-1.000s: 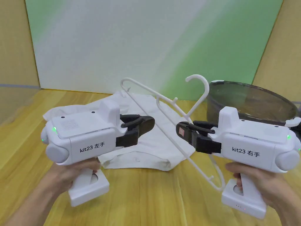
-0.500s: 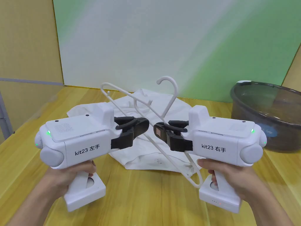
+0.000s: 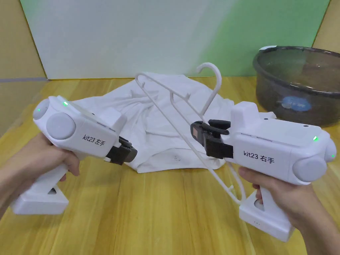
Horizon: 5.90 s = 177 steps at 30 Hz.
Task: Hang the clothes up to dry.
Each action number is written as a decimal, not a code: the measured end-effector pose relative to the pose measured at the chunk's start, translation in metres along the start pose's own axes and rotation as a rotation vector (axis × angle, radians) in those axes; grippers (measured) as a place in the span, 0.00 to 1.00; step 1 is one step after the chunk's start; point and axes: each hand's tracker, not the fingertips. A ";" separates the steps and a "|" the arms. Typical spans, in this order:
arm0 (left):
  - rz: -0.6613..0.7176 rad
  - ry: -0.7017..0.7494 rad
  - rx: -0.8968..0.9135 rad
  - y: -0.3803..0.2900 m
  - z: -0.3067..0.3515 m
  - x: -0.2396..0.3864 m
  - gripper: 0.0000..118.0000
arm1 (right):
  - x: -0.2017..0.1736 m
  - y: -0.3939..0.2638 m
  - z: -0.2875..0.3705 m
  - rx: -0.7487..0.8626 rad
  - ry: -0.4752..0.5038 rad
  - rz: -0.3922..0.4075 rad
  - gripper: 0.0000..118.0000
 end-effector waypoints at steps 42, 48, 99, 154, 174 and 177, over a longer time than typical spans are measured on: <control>0.075 -0.022 0.035 -0.024 -0.051 -0.008 0.03 | 0.019 -0.018 0.026 -0.200 -0.171 0.531 0.08; 0.098 -0.013 0.026 -0.025 -0.042 -0.005 0.02 | -0.004 -0.035 0.054 -0.179 -0.240 0.806 0.08; 0.184 0.023 0.178 -0.033 -0.023 0.020 0.02 | -0.087 -0.125 0.060 -0.284 -0.238 1.284 0.08; 0.115 -0.091 0.307 -0.057 -0.004 0.035 0.02 | -0.048 -0.019 -0.088 -0.344 0.040 0.223 0.08; -0.022 -0.224 0.524 -0.055 0.028 0.035 0.02 | -0.032 -0.023 -0.081 -0.324 0.240 0.241 0.08; -0.030 -0.250 0.492 -0.057 0.029 0.037 0.02 | -0.023 -0.025 -0.086 -0.265 0.250 0.166 0.08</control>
